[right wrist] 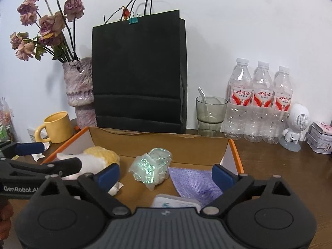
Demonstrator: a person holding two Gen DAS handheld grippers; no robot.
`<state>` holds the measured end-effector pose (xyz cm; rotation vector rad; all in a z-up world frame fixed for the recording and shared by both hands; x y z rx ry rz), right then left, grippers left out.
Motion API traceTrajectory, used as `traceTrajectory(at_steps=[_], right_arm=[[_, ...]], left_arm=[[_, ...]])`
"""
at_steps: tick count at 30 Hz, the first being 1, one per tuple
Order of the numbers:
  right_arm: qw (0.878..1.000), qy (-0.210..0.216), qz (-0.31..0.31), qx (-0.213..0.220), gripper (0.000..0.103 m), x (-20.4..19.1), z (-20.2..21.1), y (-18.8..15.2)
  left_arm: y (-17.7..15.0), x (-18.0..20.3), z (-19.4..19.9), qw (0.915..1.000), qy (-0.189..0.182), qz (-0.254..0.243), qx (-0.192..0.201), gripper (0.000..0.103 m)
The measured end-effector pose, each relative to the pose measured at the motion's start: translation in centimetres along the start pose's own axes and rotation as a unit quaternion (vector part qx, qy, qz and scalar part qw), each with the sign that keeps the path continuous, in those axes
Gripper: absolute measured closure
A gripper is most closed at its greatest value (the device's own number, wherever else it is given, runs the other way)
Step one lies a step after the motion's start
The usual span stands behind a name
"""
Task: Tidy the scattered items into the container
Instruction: 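Place the plush lamb and iridescent bag into the box and release, then reach the right tool to a small clear wrapper and grasp it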
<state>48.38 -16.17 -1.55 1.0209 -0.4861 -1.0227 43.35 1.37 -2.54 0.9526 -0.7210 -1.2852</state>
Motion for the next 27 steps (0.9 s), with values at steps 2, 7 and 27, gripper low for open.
traceTrajectory(at_steps=[2, 7, 27], right_arm=[[1.000, -0.001, -0.001, -0.001, 0.007, 0.0, 0.0, 0.0], [1.000, -0.012, -0.010, 0.011, 0.007, 0.3, 0.7, 0.2], [0.999, -0.038, -0.015, -0.006, 0.007, -0.4, 14.2, -9.8]], left_arm=[[0.0, 0.1, 0.0, 1.0000, 0.000, -0.001, -0.001, 0.000], [0.1, 0.2, 0.4, 1.0000, 0.001, -0.001, 0.001, 0.000], [-7.1, 0.3, 11.3, 0.9993, -0.029, 0.011, -0.019, 0.000]])
Point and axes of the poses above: each gripper's, at about its wrist camera, not at the fingertips, and z roughly against the way its jaws point, x to its right, y to its top, the point moved 8 cm from there along -z, roughly the way its jaws point, and after that the axes turned 9 degrees about y, right-handed, at the moved point
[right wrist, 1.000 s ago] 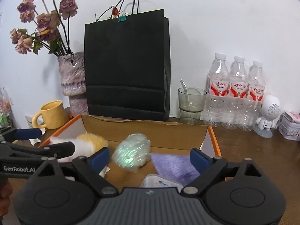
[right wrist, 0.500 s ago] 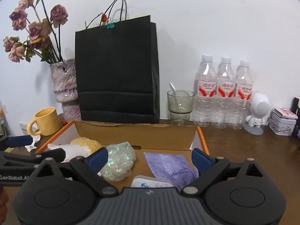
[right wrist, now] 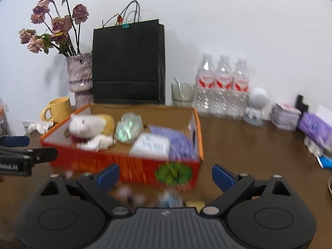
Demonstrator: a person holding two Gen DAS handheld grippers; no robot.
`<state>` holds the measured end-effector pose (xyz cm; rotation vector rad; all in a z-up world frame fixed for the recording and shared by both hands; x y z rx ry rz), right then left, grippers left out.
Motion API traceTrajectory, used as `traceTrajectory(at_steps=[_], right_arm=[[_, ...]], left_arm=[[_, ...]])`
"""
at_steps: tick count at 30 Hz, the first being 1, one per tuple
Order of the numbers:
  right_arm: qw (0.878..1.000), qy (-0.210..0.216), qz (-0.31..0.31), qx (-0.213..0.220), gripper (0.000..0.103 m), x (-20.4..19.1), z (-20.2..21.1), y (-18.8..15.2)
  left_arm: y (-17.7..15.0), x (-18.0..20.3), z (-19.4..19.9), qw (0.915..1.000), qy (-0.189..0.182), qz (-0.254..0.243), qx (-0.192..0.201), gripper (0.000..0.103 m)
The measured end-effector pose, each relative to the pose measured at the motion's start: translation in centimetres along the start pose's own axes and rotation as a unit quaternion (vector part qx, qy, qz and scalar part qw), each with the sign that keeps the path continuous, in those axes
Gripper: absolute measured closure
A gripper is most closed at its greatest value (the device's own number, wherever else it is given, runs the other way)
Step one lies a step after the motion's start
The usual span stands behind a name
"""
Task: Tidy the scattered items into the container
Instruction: 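Reach the right tool to a small clear wrapper and grasp it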
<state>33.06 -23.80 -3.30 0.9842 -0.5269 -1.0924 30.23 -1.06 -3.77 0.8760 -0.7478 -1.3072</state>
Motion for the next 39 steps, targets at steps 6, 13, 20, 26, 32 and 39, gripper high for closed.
traceTrajectory(at_steps=[6, 13, 20, 26, 32, 39], right_arm=[[0.999, 0.014, 0.008, -0.039, 0.009, -1.2, 3.2, -5.9], [0.996, 0.040, 0.051, -0.064, 0.027, -2.7, 4.2, -9.2], [0.992, 0.058, 0.066, -0.087, 0.040, -1.9, 3.8, -9.8], [0.992, 0.071, 0.070, -0.082, 0.042, -1.6, 4.1, -10.0], [0.989, 0.105, 0.064, -0.080, 0.085, -1.9, 2.4, -9.1], [0.993, 0.082, 0.048, -0.074, 0.087, -1.6, 2.5, -9.0]], left_arm=[[-3.9, 0.1, 3.3, 0.9995, -0.015, -0.002, -0.026, 0.000], [-6.7, 0.0, 5.7, 0.9987, -0.021, -0.003, -0.047, 0.000], [-7.9, -0.9, 7.3, 0.9986, -0.016, 0.002, -0.051, 0.000], [-8.2, -1.0, 7.6, 0.9983, -0.013, 0.005, -0.056, 0.000], [-8.2, -0.3, 7.8, 0.9983, -0.021, 0.004, -0.055, 0.000], [-8.0, -1.0, 7.4, 0.9983, -0.009, 0.011, -0.057, 0.000]])
Point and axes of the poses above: each gripper's, at about its wrist camera, not at the fingertips, and z roughly against the way its jaws point, x to its right, y to its top, the point moved 8 cm from there along -z, roughly the way its jaws point, and after that the axes turned 9 degrees about y, right-handed, at the moved point
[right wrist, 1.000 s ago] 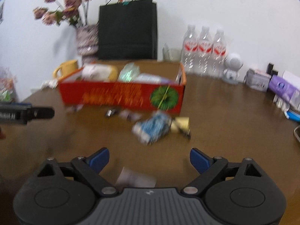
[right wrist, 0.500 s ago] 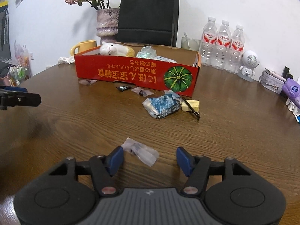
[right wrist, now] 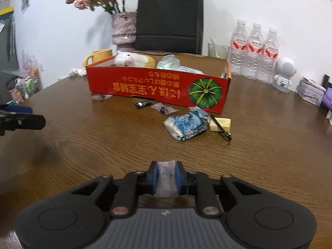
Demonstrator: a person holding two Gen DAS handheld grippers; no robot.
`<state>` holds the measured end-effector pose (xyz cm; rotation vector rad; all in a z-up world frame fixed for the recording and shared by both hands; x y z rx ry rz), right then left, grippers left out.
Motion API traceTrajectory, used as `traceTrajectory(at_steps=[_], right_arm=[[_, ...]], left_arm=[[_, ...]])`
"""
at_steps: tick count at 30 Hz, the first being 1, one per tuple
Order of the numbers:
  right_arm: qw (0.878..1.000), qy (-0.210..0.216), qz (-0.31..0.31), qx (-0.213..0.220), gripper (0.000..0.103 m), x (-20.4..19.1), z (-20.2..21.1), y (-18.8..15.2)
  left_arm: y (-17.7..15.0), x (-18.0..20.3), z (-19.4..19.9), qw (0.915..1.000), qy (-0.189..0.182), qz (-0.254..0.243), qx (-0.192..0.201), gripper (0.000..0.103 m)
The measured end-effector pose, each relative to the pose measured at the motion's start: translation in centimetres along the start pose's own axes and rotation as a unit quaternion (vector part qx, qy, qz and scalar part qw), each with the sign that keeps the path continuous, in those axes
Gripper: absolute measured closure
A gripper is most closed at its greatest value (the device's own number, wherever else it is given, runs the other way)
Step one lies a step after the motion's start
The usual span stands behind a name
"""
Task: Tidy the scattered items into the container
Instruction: 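Reach the right tool to a small clear wrapper and grasp it, then grasp a clear wrapper with left tool while right tool carries its wrapper to box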
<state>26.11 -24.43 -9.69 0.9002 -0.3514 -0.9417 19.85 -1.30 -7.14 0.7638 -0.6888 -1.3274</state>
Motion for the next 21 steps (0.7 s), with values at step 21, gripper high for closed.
traceTrajectory(at_steps=[21], right_arm=[[0.998, -0.004, -0.020, 0.053, 0.088, -0.4, -6.0, 9.2]], left_arm=[[6.4, -0.3, -12.6, 0.9975, 0.062, 0.020, -0.028, 0.033]])
Point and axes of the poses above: each gripper's, at about its wrist camera, not at the fingertips, and z roughly against the way its jaws point, x to its right, y to its top, the point moved 8 cm from there along -z, roughly the way its jaws point, and after that the axes turned 9 degrees about y, right-handed, at the moved point
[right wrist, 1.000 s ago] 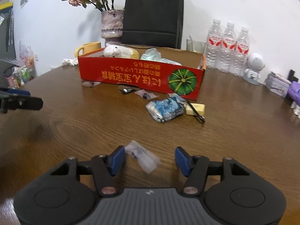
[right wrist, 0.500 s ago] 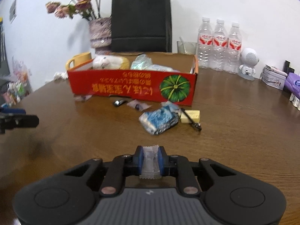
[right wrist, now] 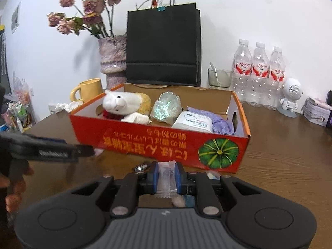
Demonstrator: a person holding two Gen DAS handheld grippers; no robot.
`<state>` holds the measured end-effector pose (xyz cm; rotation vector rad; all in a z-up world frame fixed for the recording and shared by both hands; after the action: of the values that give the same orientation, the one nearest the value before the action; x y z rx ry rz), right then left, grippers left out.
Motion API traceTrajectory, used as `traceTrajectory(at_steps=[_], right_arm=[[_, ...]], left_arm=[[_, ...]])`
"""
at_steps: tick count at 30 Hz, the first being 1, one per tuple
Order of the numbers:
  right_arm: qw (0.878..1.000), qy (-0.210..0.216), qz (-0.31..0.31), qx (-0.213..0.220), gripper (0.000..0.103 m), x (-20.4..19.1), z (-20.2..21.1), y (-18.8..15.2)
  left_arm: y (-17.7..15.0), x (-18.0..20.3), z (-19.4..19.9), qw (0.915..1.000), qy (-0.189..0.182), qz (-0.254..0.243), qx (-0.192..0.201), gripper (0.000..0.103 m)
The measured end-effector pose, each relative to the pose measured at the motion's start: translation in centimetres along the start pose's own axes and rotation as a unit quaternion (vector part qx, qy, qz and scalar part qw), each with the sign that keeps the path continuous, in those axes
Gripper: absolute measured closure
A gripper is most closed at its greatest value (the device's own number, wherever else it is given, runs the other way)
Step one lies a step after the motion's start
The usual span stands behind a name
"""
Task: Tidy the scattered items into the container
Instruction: 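Grasp a clear wrapper with left tool while right tool carries its wrapper to box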
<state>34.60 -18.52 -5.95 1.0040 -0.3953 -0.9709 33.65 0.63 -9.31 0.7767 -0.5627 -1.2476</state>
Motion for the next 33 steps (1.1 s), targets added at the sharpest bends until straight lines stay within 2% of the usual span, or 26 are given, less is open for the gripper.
traceTrajectory(at_steps=[2, 3, 4, 5, 7, 14, 18, 24, 26, 28, 31, 33], right_arm=[[1.000, -0.002, -0.001, -0.005, 0.088, 0.2, -0.5, -0.3], [1.000, -0.003, -0.002, -0.007, 0.088, 0.3, -0.7, -0.6], [1.000, -0.003, -0.006, -0.008, 0.088, 0.5, -0.8, -0.8], [1.000, -0.002, -0.011, -0.010, 0.088, 0.5, -0.9, -0.9], [1.000, -0.001, -0.015, -0.009, 0.088, 0.6, -0.8, -1.0], [1.000, -0.006, -0.010, 0.001, 0.088, 0.4, -0.2, -1.3], [1.000, -0.004, -0.013, 0.017, 0.088, 0.4, 0.8, -0.6], [0.997, 0.009, -0.005, 0.076, 0.088, 0.5, 3.1, 4.4], [0.996, -0.003, 0.003, 0.093, 0.087, 0.8, 2.9, 6.7], [0.994, -0.007, 0.001, 0.105, 0.087, 1.3, 2.0, 8.7], [0.993, -0.019, -0.015, 0.118, 0.087, 2.8, -0.4, 10.7], [0.994, -0.018, -0.021, 0.102, 0.087, 3.9, -3.0, 11.2]], left_arm=[[-0.4, 0.3, -1.1, 0.9999, 0.005, -0.006, -0.014, 0.041], [-0.4, 0.4, -1.3, 0.9998, 0.013, -0.016, -0.008, 0.045], [-0.4, 0.6, -1.4, 0.9995, 0.016, -0.028, -0.005, 0.056], [-0.4, 0.7, -1.3, 0.9993, 0.015, -0.033, 0.000, 0.061], [-0.6, 0.9, -0.9, 0.9991, 0.005, -0.042, 0.004, 0.085], [-1.2, 1.3, 0.0, 0.9986, -0.014, -0.049, 0.012, 0.085], [-0.6, 1.0, 2.0, 0.9983, -0.038, -0.031, 0.032, 0.085], [4.7, 1.0, 6.7, 0.9893, -0.090, -0.007, 0.115, 0.085], [7.2, 1.4, 7.0, 0.9866, -0.088, -0.010, 0.137, 0.085], [9.4, 2.0, 6.6, 0.9840, -0.086, -0.006, 0.156, 0.085], [11.3, 3.0, 4.3, 0.9839, -0.092, 0.014, 0.153, 0.085], [12.0, 3.5, 2.2, 0.9842, -0.097, 0.026, 0.145, 0.085]])
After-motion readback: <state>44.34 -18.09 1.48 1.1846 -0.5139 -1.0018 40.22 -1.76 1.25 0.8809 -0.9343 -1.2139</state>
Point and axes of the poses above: each gripper's, at about its wrist camera, not at the fingertips, and z roughly against the way its jaws point, x to its right, y to its top, the point moved 8 cm from there along -z, roughly the way its jaws point, and after that the axes turned 9 degrees about y, right-handed, at the moved point
